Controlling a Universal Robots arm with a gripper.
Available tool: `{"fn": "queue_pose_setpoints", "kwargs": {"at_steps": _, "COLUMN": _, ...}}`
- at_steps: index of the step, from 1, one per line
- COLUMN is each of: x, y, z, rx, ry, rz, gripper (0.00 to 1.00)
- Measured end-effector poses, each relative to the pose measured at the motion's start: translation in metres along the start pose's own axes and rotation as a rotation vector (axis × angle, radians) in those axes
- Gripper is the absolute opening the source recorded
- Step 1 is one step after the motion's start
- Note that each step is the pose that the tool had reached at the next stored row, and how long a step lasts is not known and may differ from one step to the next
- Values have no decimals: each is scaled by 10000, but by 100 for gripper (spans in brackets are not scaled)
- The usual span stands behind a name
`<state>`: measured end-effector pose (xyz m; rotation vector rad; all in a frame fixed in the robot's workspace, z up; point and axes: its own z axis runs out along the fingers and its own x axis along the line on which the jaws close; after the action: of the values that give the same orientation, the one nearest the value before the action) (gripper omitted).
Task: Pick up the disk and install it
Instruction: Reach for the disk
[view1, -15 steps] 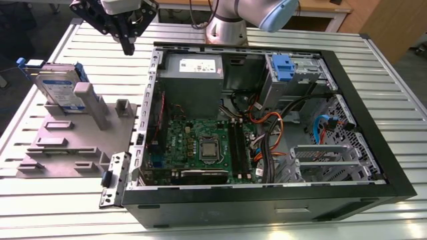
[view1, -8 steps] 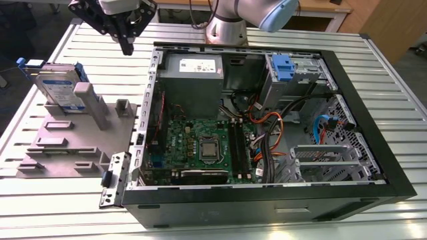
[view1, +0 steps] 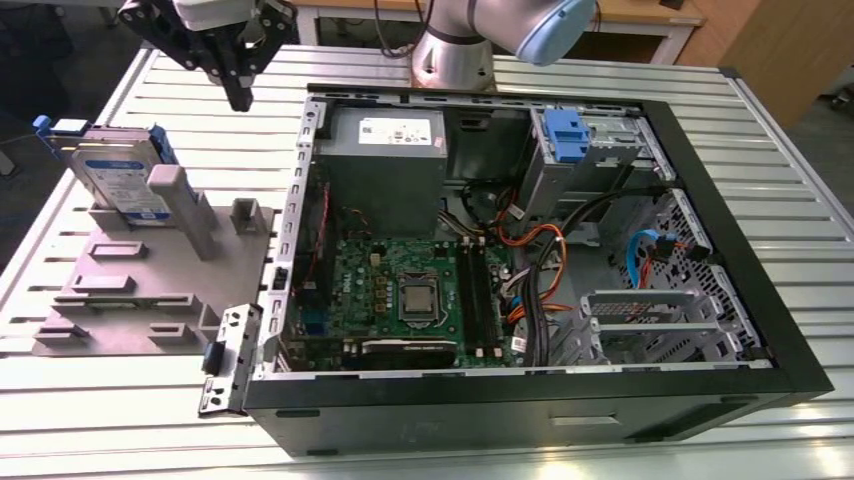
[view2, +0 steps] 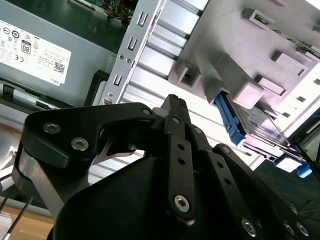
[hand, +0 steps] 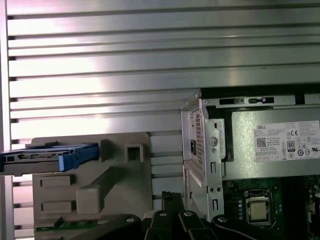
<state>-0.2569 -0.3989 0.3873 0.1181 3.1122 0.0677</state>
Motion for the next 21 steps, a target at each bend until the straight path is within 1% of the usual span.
{"fn": "queue_pose_setpoints", "kwargs": {"at_steps": 7, "x": 131, "y": -10, "z": 10, "rx": 0, "ry": 0, "rz": 1, "gripper": 11}}
{"fn": "queue_pose_setpoints", "kwargs": {"at_steps": 10, "x": 175, "y": -14, "z": 12, "rx": 0, "ry": 0, "rz": 0, "gripper": 11}}
{"fn": "queue_pose_setpoints", "kwargs": {"at_steps": 13, "x": 185, "y": -14, "z": 12, "rx": 0, "ry": 0, "rz": -1, "gripper": 11}}
{"fn": "queue_pose_setpoints", "kwargs": {"at_steps": 15, "x": 227, "y": -18, "z": 11, "rx": 0, "ry": 0, "rz": 0, "gripper": 11}}
{"fn": "queue_pose_setpoints", "kwargs": {"at_steps": 21, "x": 228, "y": -18, "z": 11, "rx": 0, "ry": 0, "rz": 0, "gripper": 11}}
